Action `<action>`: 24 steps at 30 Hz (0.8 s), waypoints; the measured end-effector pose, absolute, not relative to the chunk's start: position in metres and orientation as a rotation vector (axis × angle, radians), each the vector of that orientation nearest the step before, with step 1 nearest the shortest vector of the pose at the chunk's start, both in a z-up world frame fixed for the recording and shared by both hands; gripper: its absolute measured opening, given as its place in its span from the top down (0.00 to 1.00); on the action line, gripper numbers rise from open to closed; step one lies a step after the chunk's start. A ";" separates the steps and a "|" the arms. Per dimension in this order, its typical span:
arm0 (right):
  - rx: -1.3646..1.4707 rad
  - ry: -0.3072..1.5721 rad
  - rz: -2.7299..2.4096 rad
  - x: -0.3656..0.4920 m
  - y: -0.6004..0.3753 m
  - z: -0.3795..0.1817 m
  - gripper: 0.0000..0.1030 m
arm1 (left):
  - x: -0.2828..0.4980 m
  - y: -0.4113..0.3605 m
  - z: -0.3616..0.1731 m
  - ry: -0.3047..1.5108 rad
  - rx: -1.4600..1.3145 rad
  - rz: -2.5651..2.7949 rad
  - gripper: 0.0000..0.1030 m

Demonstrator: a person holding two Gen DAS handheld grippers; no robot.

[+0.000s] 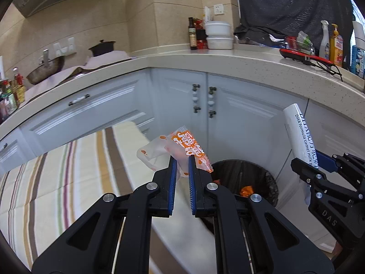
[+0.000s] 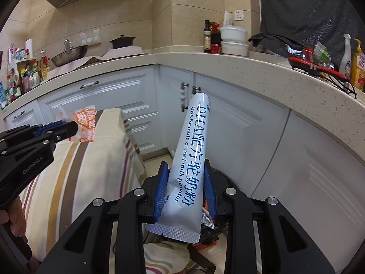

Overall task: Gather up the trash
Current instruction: 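Carry the tube and dotted bag over the black bin and open both tools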

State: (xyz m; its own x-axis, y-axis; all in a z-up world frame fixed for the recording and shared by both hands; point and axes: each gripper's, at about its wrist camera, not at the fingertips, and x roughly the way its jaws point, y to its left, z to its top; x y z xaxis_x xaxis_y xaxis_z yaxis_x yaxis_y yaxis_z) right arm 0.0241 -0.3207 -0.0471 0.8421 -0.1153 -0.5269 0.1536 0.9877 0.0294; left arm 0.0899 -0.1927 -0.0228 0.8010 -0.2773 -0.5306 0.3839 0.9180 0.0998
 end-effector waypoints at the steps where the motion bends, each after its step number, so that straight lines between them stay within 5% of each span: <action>1: 0.077 0.551 -0.150 0.026 -0.325 -0.048 0.70 | 0.095 -0.202 -0.024 0.533 0.218 -0.366 0.90; 24: 0.144 0.608 -0.201 0.069 -0.378 -0.091 0.70 | 0.159 -0.282 -0.083 0.645 0.272 -0.341 0.89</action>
